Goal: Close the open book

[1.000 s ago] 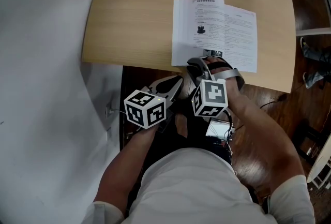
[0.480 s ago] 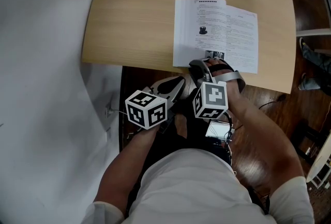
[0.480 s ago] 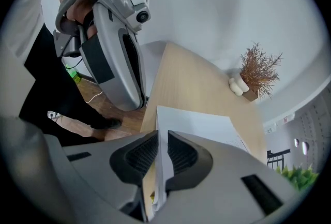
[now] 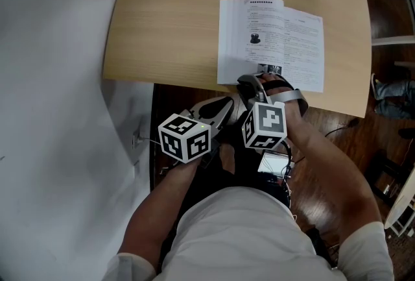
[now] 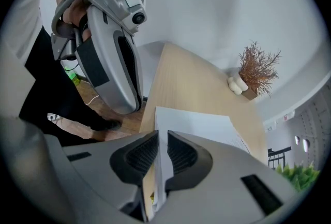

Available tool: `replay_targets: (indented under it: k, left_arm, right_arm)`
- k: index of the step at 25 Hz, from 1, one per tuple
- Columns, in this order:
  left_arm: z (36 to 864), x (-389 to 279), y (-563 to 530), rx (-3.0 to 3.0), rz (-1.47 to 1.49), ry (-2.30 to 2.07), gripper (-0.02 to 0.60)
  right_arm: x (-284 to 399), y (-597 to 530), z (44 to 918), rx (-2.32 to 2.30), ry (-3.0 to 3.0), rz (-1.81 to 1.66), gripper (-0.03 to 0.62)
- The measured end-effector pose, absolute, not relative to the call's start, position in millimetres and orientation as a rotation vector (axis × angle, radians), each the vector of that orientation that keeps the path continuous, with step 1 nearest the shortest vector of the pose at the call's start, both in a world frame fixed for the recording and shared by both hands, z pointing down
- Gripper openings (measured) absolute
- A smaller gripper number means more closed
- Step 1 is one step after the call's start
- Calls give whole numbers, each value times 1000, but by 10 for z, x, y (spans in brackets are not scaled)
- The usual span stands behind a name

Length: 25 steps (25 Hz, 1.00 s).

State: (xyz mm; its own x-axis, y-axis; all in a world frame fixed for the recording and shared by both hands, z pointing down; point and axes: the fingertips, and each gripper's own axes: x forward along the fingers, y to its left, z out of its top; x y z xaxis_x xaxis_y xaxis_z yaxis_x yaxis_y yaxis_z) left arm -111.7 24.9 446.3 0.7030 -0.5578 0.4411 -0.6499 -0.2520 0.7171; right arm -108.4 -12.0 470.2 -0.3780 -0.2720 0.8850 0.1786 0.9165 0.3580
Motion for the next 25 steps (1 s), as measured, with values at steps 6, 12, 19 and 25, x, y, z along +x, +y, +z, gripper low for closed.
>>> replay_targets:
  k: [6, 12, 19, 25]
  left_arm:
    - [4460, -1113, 244, 1929, 116, -931, -2]
    - [4463, -1110, 258, 1927, 114, -928, -2]
    - [4461, -1118, 241, 1930, 110, -925, -2]
    - [4461, -1097, 256, 1929, 109, -918, -2]
  right_arm:
    - [-1106, -120, 4699, 65, -1900, -486, 54]
    - [-1107, -122, 4703, 61, -1893, -482, 52]
    - [-1108, -168, 4696, 87, -1885, -502, 12]
    - [-1089, -195, 4651, 122, -1891, -490, 9]
